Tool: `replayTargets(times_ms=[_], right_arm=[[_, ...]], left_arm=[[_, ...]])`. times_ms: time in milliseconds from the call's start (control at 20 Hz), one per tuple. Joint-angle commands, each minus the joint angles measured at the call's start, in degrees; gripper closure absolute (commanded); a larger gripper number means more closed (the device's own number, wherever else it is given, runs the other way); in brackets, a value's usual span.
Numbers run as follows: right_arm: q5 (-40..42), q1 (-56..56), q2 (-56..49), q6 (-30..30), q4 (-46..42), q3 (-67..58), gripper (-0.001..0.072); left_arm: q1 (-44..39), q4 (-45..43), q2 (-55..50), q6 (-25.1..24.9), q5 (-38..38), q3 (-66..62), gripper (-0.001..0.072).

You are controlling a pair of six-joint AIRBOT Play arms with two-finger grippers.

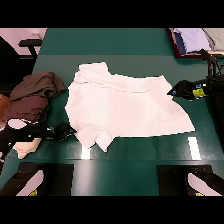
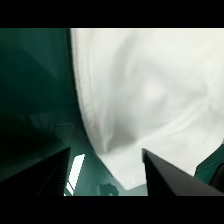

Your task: Fold the shirts.

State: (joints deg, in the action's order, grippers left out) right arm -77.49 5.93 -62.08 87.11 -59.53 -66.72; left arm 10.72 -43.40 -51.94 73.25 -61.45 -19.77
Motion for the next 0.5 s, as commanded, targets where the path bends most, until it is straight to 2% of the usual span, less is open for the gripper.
replayTargets(times_ms=[0, 150, 200, 250, 300, 450], right_arm=[[0.39, 0.04, 0.04, 0.07, 0.09, 0.02, 0.0347], [0.31, -0.07, 0.04, 0.07, 0.02, 0.02, 0.0347], [-0.07, -0.09, 0.04, 0.07, -0.13, 0.02, 0.0347], [-0.37, -0.28, 0.04, 0.07, -0.22, 0.02, 0.0347], [-1.05, -0.83, 0.07, 0.04, -0.22, 0.02, 0.0347], [-6.05, -4.98, 0.07, -0.02, -1.22, 0.09, 0.0347]], left_arm=[[-6.71, 0.98, 0.04, -0.13, 5.22, 0.31, 0.0166], [-15.04, 0.98, 0.04, 4.31, 10.51, 0.28, 0.0173], [-15.78, 0.96, 0.04, 4.74, 10.1, 0.15, 0.0368], [-15.8, 0.98, 0.07, 4.72, 9.33, -0.13, 0.0632], [-15.8, 0.79, 0.07, 4.74, 9.11, -0.63, 0.0683], [-15.8, -3.93, 0.11, 4.81, 6.16, -6.16, 0.0683]])
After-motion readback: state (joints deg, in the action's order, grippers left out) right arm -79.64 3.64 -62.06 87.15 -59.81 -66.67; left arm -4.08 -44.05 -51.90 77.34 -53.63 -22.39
